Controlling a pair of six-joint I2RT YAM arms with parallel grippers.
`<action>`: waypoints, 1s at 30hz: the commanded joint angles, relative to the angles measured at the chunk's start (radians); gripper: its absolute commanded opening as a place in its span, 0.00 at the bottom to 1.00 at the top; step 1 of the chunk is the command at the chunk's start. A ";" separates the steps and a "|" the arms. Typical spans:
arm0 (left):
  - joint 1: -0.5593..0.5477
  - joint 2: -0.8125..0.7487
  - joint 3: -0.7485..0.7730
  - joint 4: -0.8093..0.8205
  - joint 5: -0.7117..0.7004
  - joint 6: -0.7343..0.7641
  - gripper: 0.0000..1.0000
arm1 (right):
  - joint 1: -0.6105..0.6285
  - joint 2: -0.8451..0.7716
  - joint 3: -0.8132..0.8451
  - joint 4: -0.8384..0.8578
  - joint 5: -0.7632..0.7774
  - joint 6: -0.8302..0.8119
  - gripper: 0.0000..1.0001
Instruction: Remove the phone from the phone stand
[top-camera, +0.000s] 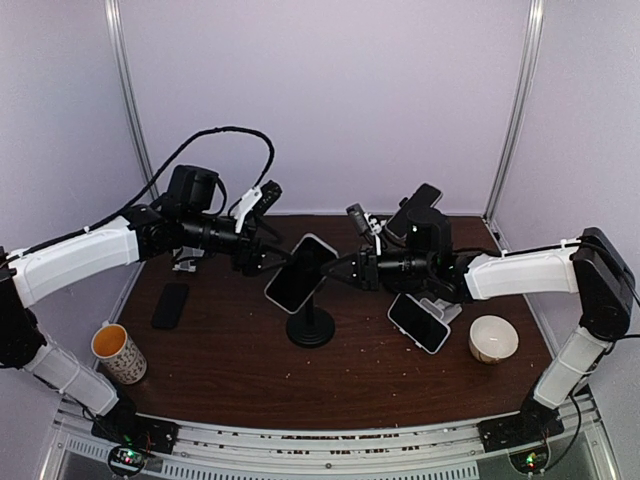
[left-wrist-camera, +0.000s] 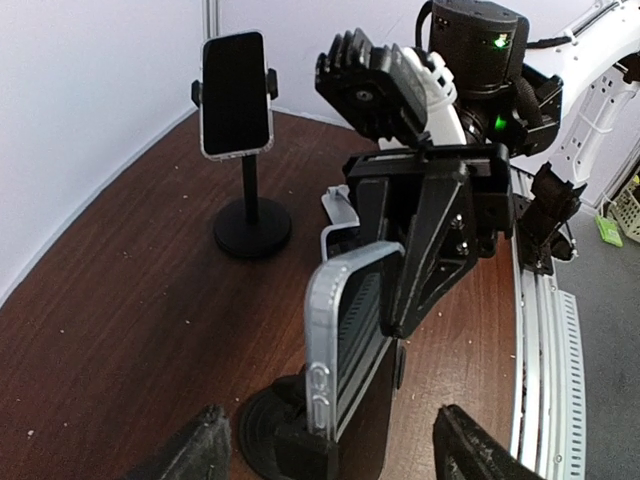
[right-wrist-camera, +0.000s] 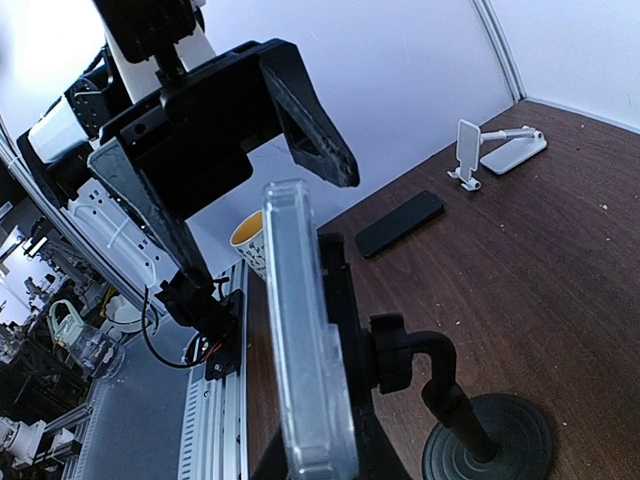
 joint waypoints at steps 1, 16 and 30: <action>-0.004 0.042 0.073 -0.043 0.059 0.018 0.71 | -0.002 -0.017 0.015 -0.053 -0.051 0.016 0.14; -0.034 0.165 0.160 -0.017 0.123 -0.081 0.59 | -0.007 -0.010 0.011 -0.042 -0.059 0.026 0.17; -0.044 0.212 0.173 0.008 0.207 -0.080 0.27 | -0.012 -0.020 -0.019 -0.012 -0.053 0.049 0.35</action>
